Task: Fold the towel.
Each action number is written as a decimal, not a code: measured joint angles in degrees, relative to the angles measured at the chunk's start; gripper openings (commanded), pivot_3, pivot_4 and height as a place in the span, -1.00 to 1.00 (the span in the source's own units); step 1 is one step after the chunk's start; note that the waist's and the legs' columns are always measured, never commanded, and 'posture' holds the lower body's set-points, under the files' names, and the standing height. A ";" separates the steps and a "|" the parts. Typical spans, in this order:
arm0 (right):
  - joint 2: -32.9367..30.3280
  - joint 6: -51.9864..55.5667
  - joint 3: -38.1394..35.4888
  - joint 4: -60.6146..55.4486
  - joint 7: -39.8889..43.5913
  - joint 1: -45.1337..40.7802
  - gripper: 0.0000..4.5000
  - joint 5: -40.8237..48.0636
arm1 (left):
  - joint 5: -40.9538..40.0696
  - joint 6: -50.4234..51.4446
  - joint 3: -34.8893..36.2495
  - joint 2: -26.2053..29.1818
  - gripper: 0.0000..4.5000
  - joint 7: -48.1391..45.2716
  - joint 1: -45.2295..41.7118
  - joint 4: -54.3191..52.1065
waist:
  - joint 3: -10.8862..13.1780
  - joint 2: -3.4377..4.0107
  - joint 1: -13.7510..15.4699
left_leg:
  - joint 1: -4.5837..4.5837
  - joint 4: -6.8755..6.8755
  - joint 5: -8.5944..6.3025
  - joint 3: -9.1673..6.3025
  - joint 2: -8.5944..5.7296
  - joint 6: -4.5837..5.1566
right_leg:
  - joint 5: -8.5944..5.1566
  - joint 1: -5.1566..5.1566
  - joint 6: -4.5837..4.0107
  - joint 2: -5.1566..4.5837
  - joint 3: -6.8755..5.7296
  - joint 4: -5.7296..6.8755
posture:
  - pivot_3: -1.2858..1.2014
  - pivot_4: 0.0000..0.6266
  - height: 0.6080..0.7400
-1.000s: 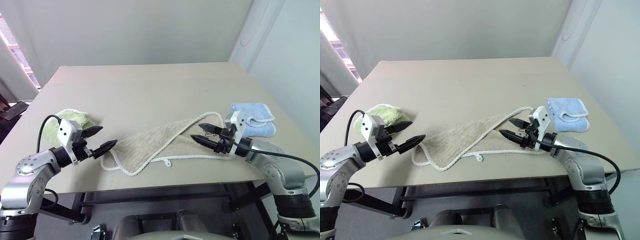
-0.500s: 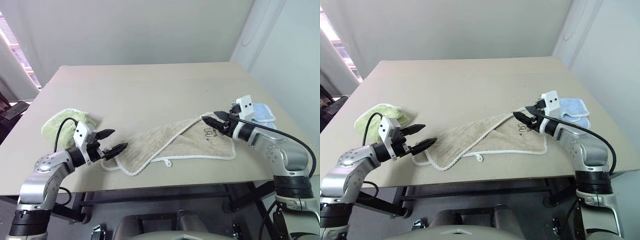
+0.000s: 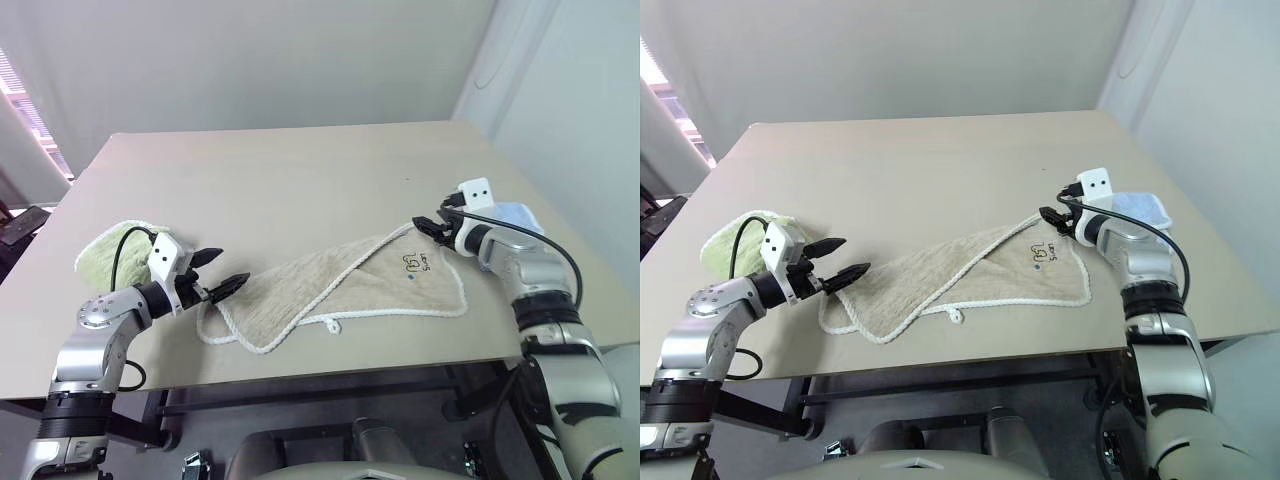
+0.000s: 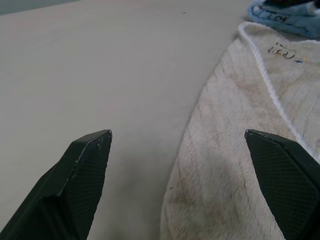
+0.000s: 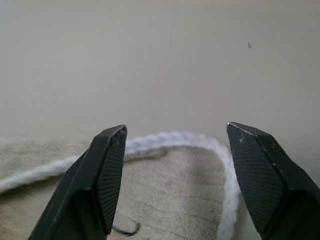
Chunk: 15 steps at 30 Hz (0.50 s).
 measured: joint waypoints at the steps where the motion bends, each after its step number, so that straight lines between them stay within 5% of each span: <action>1: 0.68 -1.82 -0.02 3.88 -0.68 -1.73 0.49 -0.88 | 0.18 -0.34 -0.16 -0.33 1.00 0.21 -0.10 -0.01 | 0.00 0.00 -0.01 | 0.01 0.00 0.00 0.00 0.00 0.00 | 0.00 -0.01 0.00 0.00 0.01 0.02 | 0.03 -1.00 0.83; 7: 3.01 -9.22 -0.16 19.35 -5.62 -8.54 0.49 -5.14 | 0.22 -0.53 -0.01 -0.33 1.00 1.22 0.40 -0.88 | 0.01 0.01 -0.01 | 0.01 -0.02 0.00 -0.01 0.01 0.00 | 0.06 -0.02 0.12 0.01 0.02 0.05 | 0.03 -1.00 0.83; 15: 3.54 -11.32 -0.38 25.93 -7.76 -9.68 0.49 -8.32 | 0.35 -0.56 0.16 -0.17 1.00 2.93 2.48 -3.26 | 0.01 0.03 0.07 | 0.02 0.00 0.00 -0.02 0.00 0.00 | 0.02 -0.02 0.04 0.01 0.03 0.09 | 0.03 -1.00 0.83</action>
